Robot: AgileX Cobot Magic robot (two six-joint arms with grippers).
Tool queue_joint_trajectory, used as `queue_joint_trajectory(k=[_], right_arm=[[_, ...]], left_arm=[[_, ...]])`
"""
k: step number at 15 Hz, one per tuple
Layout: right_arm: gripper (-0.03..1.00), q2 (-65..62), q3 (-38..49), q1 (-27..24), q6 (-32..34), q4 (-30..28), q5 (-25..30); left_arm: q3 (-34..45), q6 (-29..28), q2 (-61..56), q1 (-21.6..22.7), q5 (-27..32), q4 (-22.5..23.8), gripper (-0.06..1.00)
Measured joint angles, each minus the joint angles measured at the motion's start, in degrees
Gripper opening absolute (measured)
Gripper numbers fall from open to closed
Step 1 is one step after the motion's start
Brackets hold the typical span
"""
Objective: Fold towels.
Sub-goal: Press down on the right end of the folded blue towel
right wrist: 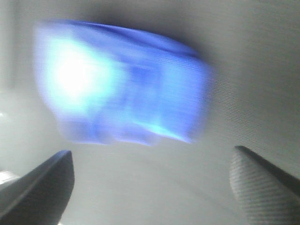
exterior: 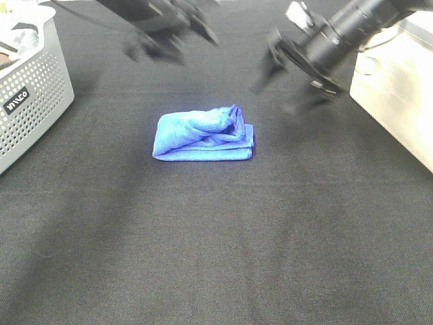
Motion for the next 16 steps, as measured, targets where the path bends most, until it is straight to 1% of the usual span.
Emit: queue_joint_trajectory(k=[1,2,4,5,6,8,10,13,16], right_arm=[[0.85,0.0,0.0,2.3,-3.3,5.6,-0.5],[0.85,0.0,0.0,4.3,-4.2,7.6,-1.6],[0.85,0.1,0.0,8.4,-4.6,11.0,-5.0],[0.85,0.9,0.0,10.3,-4.7,13.8,-6.8],[0.85,1.9,-0.1,11.5,-5.6,17.0,-8.0],[0.85,4.9,-0.1,12.4,-7.9,22.4,-8.4],[0.85,8.1,-0.2,11.7,-8.4,23.4,-8.8],[0.85,10.9,-0.2,8.8,-8.3,19.3,-6.2],[0.85,10.8,-0.2,5.2,-8.3,17.1,-2.6]], left_arm=[[0.0,1.7,-0.7,1.2,0.4,0.2,0.64],[0.0,3.8,-1.5,3.2,1.4,0.2,0.64],[0.0,5.0,-2.3,5.6,3.1,0.2,0.64],[0.0,5.0,-2.7,6.5,3.6,0.3,0.64],[0.0,5.1,-3.0,7.2,3.8,0.5,0.64],[0.0,5.3,-3.0,7.4,4.8,0.5,0.64],[0.0,5.3,-3.0,7.4,5.6,0.5,0.64],[0.0,5.3,-3.0,7.4,6.1,0.5,0.64],[0.0,5.3,-3.0,7.4,6.2,0.9,0.64]])
